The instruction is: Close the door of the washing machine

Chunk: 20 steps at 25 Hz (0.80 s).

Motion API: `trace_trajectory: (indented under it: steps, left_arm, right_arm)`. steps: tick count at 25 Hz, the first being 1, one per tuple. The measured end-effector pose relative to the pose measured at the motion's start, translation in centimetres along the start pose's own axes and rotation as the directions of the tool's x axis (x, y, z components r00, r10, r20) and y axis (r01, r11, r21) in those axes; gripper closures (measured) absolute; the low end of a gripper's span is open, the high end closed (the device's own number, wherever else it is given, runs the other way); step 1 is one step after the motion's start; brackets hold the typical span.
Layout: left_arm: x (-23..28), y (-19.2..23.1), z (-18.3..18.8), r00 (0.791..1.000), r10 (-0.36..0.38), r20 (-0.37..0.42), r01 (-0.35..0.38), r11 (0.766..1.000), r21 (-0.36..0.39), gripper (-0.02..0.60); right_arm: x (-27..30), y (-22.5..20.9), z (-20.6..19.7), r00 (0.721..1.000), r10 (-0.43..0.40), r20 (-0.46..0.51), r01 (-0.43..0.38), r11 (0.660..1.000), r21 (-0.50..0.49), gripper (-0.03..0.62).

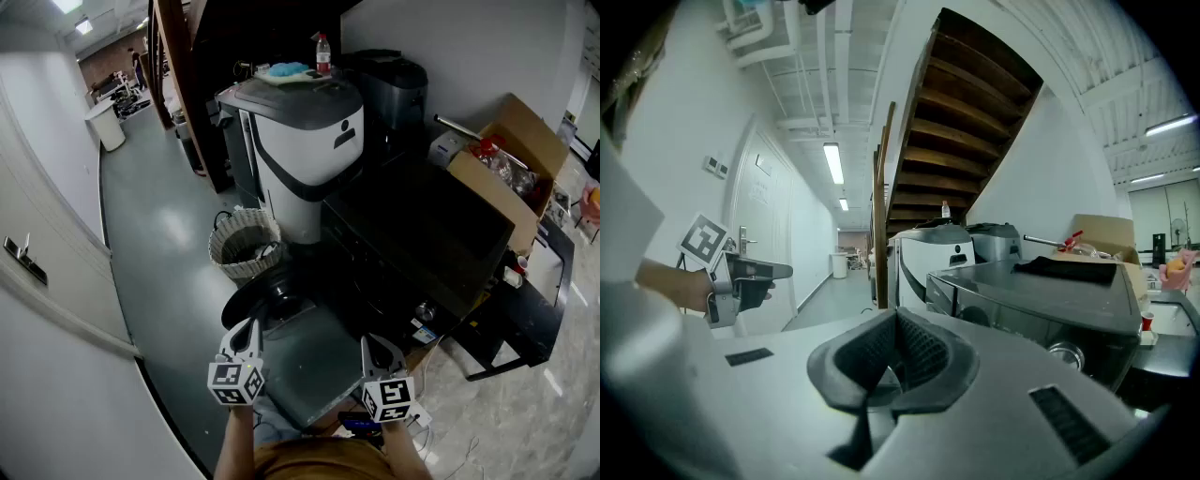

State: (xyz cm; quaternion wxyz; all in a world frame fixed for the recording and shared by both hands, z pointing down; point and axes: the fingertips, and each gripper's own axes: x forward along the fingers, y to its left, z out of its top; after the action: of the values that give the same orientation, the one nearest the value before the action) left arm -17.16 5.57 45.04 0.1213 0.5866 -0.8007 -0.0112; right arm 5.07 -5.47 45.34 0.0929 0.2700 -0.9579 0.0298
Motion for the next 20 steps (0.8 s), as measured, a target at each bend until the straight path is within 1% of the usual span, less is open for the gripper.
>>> trace_trajectory:
  steps: [4, 8, 10, 14, 17, 20]
  left_arm:
    - [0.1, 0.8, -0.6, 1.0, 0.018, -0.005, -0.018, 1.0, -0.014, 0.557]
    - [-0.4, 1.8, -0.8, 0.999, 0.044, 0.008, -0.043, 0.998, -0.04, 0.557]
    - [-0.6, 2.3, -1.0, 0.999, 0.05, 0.009, -0.049, 0.998, -0.038, 0.557]
    - [-0.8, 3.5, -2.0, 0.998, 0.054, -0.025, -0.055, 0.998, -0.041, 0.557]
    - [-0.3, 5.0, -2.0, 0.997, 0.063, -0.036, -0.064, 0.997, -0.031, 0.556]
    - [0.6, 6.2, -2.5, 0.997, 0.052, -0.063, -0.054, 0.998, -0.036, 0.555]
  right_arm:
    - [0.7, 0.3, -0.6, 1.0, 0.011, -0.016, -0.011, 1.0, -0.017, 0.583]
    - [1.2, 1.5, -0.7, 0.999, 0.044, -0.027, -0.045, 0.998, -0.039, 0.583]
    - [1.6, 2.0, -0.8, 0.998, 0.054, -0.026, -0.055, 0.997, -0.045, 0.583]
    - [2.2, 2.6, -0.8, 0.998, 0.05, -0.03, -0.051, 0.998, -0.038, 0.583]
    - [3.2, 3.4, -0.8, 0.998, 0.057, -0.034, -0.058, 0.997, -0.045, 0.583]
    - [4.2, 4.1, -1.1, 0.997, 0.058, -0.054, -0.06, 0.997, -0.041, 0.583]
